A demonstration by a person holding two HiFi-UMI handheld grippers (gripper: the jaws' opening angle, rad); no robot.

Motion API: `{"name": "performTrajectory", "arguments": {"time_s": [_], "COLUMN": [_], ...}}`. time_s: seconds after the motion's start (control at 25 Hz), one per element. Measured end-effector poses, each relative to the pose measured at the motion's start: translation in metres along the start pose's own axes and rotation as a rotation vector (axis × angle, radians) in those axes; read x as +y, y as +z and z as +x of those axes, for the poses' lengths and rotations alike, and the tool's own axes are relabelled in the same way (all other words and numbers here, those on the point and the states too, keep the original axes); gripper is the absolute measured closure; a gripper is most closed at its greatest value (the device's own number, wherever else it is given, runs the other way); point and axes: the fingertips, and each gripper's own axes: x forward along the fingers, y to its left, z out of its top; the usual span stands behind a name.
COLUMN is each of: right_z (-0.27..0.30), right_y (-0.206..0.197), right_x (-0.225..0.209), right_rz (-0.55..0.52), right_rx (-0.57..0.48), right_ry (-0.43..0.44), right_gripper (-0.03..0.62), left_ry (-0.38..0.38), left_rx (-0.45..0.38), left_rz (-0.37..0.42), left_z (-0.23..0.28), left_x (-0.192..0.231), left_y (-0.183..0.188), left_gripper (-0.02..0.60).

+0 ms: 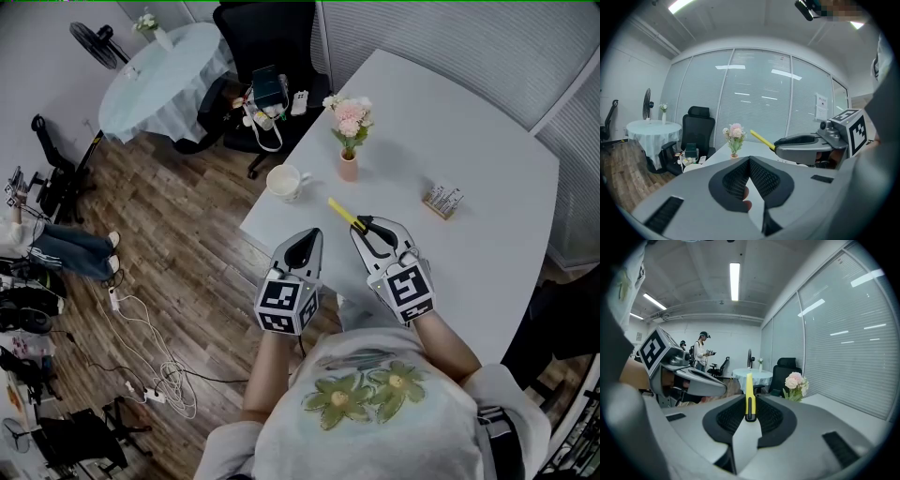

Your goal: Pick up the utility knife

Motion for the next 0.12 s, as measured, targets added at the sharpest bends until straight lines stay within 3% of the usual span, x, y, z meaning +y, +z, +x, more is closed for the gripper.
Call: {"name": "performTrajectory", "arguments": {"time_s": [0.12], "right_z": [-0.0002], "right_y": [0.0008], "right_x": [0.0001], "right_rz": [-0.006], "right_rx": [-0.003], "right_ry": [0.002], "right_gripper": [0.524], "left_ry": [0.002], "left_rx": [0.0], "left_rz": [0.0], "left_z": [0.0005], "left_x": [0.0], "left_y": [-0.0004], "left_gripper": [0.572]}}
